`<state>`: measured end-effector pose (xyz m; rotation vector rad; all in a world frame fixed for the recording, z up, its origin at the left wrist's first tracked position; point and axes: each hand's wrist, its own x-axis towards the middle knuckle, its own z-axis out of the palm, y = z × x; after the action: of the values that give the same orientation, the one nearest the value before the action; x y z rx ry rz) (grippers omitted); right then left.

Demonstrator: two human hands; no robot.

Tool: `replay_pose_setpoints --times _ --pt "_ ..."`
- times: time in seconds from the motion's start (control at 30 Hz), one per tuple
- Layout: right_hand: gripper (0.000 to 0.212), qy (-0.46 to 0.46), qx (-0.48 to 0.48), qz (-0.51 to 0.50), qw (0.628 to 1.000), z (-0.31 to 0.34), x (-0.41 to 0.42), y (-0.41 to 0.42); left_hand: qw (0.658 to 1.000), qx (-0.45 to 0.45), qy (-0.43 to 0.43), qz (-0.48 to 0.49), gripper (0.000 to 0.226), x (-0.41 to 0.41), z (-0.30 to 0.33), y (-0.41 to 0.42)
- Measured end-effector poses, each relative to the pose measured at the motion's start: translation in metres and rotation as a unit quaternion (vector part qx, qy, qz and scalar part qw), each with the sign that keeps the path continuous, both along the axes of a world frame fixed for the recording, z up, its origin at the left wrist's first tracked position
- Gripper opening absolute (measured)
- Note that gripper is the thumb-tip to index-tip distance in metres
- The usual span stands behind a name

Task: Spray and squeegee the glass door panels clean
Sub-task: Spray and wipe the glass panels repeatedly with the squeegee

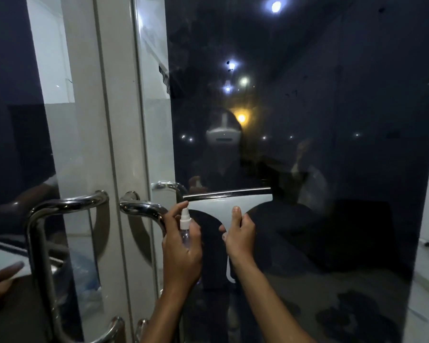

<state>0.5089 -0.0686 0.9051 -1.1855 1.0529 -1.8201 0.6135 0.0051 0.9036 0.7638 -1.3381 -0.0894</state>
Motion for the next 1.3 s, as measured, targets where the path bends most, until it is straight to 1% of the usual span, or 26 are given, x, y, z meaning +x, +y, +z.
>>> replay_pose_setpoints --times 0.1,0.23,0.33,0.47,0.57,0.67,0.83,0.93,1.17,1.3 --pt "0.040 -0.007 0.022 -0.004 1.000 -0.024 -0.001 0.000 1.000 0.003 -0.010 0.006 0.039 -0.001 -0.021 0.000" --pt "0.038 -0.003 0.046 -0.002 0.999 -0.059 -0.003 0.006 0.998 0.043 -0.024 0.023 0.038 -0.002 -0.054 -0.003" --pt "0.036 -0.006 0.052 -0.009 0.999 -0.061 -0.002 0.008 0.996 0.077 -0.030 0.030 0.039 -0.001 -0.079 -0.002" --pt "0.034 -0.019 0.050 -0.001 0.999 -0.061 -0.002 0.009 0.995 0.090 -0.033 0.025 0.041 -0.003 -0.096 0.001" --pt "0.034 -0.005 0.063 -0.015 0.998 -0.078 -0.003 0.008 0.996 0.088 -0.028 0.018 0.041 -0.002 -0.103 0.003" --pt "0.037 -0.008 0.074 -0.008 0.997 -0.102 -0.001 0.009 0.996 0.089 -0.019 0.013 0.039 -0.001 -0.103 0.004" --pt "0.036 -0.008 0.071 -0.006 0.997 -0.107 -0.002 0.008 0.997 0.070 -0.011 0.001 0.034 -0.006 -0.077 -0.006" --pt "0.036 -0.014 0.083 -0.009 0.996 -0.112 -0.001 0.011 0.997 0.074 -0.015 -0.001 0.035 -0.006 -0.075 -0.008" --pt "0.034 -0.024 0.075 -0.032 0.996 -0.108 0.003 0.014 0.994 0.110 -0.007 0.005 0.036 0.005 -0.118 0.009" --pt "0.034 -0.003 0.102 -0.046 0.994 -0.130 -0.001 0.012 0.990 0.137 0.002 0.014 0.037 0.007 -0.139 0.021"
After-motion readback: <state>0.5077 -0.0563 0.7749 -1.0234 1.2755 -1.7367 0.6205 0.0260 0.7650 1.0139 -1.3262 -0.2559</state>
